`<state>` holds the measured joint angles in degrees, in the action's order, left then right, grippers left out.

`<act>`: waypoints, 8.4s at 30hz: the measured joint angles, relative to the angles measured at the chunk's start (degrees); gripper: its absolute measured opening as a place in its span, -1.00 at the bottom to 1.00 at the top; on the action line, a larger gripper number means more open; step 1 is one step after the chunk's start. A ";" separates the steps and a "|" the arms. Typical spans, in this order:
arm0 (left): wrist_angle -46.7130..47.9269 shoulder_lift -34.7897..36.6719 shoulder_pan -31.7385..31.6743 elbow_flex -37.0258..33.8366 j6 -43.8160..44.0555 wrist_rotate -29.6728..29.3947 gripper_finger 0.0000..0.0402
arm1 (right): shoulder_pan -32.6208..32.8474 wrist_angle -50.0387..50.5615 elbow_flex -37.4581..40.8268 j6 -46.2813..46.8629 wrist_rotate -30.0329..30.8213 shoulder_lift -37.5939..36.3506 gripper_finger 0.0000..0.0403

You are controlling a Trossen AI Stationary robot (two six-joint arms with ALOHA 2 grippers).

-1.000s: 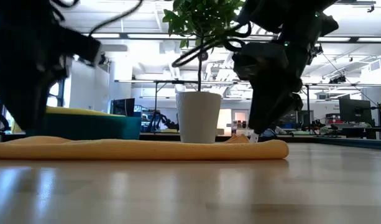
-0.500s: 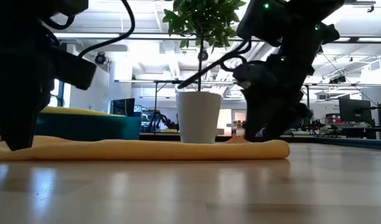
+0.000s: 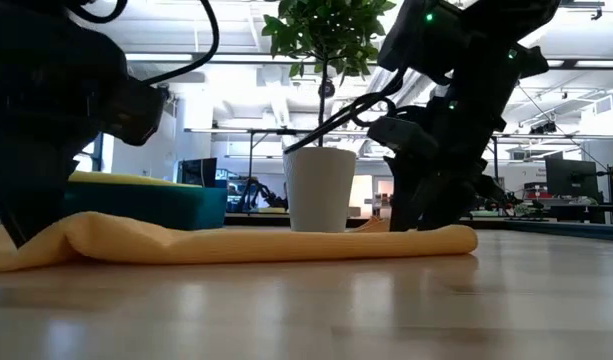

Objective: Fold microfiber towels
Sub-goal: Fold the orange towel, then put the orange towel into the blue bin

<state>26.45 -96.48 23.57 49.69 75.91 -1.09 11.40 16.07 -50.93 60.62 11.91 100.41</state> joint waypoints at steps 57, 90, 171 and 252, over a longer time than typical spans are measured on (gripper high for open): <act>4.98 1.68 -2.23 29.11 -20.87 -6.42 -0.31 | 5.69 44.28 -17.69 1.61 -8.88 -7.27 -1.00; 35.66 15.76 -2.19 39.68 -28.52 -16.36 -0.31 | 6.33 9.22 -19.42 14.60 2.64 1.66 -1.00; -18.80 -10.80 -8.24 6.90 15.06 -20.99 0.09 | 12.02 23.94 9.84 -5.09 3.83 -44.58 -0.34; 16.04 6.41 -41.91 14.28 -35.06 -28.56 -0.98 | 11.33 25.03 11.80 -1.44 13.63 -44.43 -0.34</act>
<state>42.48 -90.08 -18.34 63.98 40.85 -29.65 22.73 41.10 -39.13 59.18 25.55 55.99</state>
